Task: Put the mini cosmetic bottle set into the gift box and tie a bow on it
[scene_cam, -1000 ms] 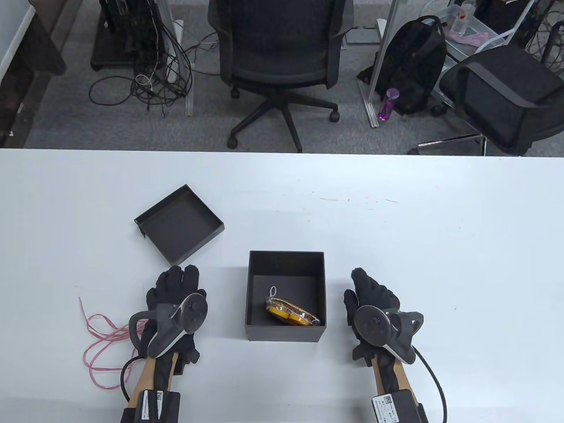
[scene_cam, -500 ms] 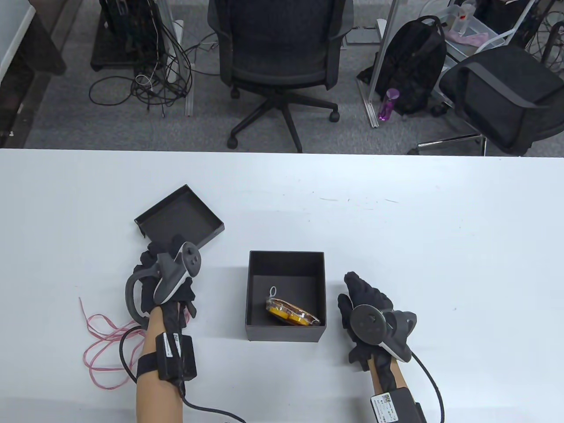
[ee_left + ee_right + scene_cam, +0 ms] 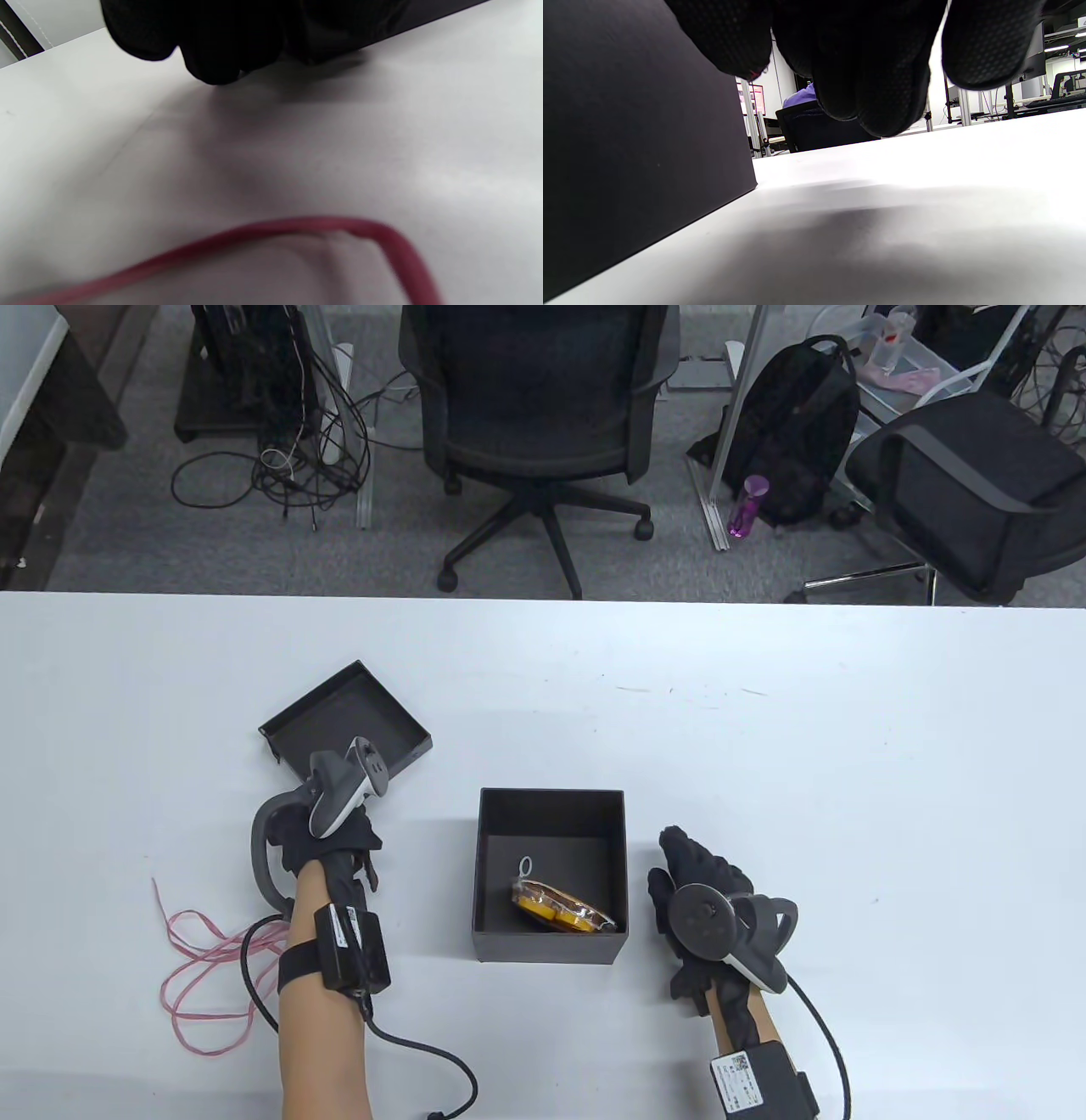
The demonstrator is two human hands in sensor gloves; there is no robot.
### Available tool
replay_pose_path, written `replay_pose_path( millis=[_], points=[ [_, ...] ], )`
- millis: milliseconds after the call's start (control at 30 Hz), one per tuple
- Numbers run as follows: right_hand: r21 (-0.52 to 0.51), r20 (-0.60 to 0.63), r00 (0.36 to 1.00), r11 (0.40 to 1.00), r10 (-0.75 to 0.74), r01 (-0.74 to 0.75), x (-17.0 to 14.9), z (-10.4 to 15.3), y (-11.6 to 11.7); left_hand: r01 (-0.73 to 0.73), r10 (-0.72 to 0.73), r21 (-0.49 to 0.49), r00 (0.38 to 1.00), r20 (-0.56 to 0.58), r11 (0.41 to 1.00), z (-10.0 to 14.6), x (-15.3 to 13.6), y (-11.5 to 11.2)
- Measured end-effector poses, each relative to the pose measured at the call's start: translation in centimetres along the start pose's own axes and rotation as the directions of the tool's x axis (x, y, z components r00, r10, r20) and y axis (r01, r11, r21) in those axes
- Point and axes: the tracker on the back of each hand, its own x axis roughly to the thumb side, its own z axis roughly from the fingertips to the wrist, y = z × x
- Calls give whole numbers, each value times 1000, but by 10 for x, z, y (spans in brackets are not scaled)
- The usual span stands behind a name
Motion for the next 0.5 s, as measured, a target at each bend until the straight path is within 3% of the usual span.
replay_pose_path(
  millis=[67,167,300,400,500],
  points=[
    [-9,-3,1000,1000,-19,19,-1,0,-2,-12,11,44,1000,22,999,2,-1,-1],
    [-19,-10,997,997,-70,70,-2,0,-4,-82,74,192,996,49,978,12,-5,1],
    [-43,-26,989,988,-149,148,-5,0,-7,-241,196,391,969,153,888,37,-12,14],
    [-64,-26,977,976,-212,210,-6,0,-11,-451,343,404,886,314,796,58,-18,21],
    [-73,-13,945,943,-326,324,-5,0,-17,-707,529,301,690,494,641,83,-23,25]
  ],
)
